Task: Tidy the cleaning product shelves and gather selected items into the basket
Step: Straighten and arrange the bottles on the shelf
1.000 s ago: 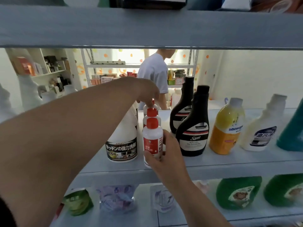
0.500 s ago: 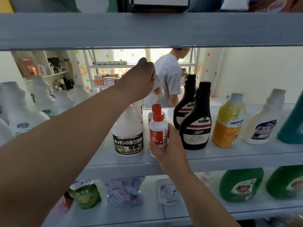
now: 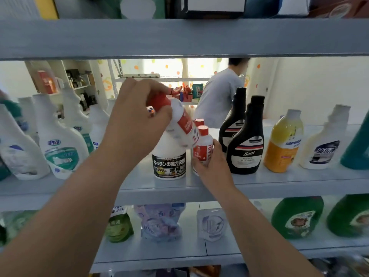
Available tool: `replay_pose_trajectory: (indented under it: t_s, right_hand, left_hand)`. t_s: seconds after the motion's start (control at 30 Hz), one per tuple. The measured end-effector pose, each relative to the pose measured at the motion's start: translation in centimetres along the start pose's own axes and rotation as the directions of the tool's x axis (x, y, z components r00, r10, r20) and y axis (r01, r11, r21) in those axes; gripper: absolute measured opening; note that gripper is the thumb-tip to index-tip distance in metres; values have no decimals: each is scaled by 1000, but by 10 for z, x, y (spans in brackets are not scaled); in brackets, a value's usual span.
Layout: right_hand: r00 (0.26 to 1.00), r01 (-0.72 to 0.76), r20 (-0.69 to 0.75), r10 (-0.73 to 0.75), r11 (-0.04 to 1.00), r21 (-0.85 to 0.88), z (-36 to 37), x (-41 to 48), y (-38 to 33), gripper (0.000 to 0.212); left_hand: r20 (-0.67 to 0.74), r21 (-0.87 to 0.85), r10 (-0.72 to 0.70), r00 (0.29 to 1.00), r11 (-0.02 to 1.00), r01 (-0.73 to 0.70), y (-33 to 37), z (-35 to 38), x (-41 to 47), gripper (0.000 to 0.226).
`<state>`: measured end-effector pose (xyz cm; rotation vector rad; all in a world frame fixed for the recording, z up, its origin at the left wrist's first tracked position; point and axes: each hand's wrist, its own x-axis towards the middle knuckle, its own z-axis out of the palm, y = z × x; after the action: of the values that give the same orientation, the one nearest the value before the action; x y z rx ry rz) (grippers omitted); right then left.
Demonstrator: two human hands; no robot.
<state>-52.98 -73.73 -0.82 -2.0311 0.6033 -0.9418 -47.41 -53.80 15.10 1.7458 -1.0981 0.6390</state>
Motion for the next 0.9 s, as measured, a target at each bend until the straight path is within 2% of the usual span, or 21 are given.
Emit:
replay_pose_trajectory:
  t_s: [0.1,0.37,0.57,0.73,0.83,0.9]
  right_hand:
    - [1000,-15,23,15,1000,-11,3,13,0,77]
    - [994,-79,62,85,993,-86,23,54,-3,71]
    - [990,-123,66,126,991,-54,35,73,-5,73]
    - [972,-150,153,181,970,-193,24,59,-3,74]
    - [984,-51,147,96,957,-286,10,26,-2,50]
    - [992,63,123,-40,981,-184,1,-5,-5,37]
  left_hand:
    - [59,-78,-148,987,985,153,-14,-3,-19,30]
    - [153,-150,-351,924,916,373,-38,18,-60,34]
    - [192,-196,-390,900,884,425,-40,27,-65,33]
    - [204,-240,-398,895,866,440,-40,29,-68,36]
    - [210,-289,-405,890,844,452,-41,31,-70,34]
    - [205,-370,-422,883,802,469,-42,32,-73,33]
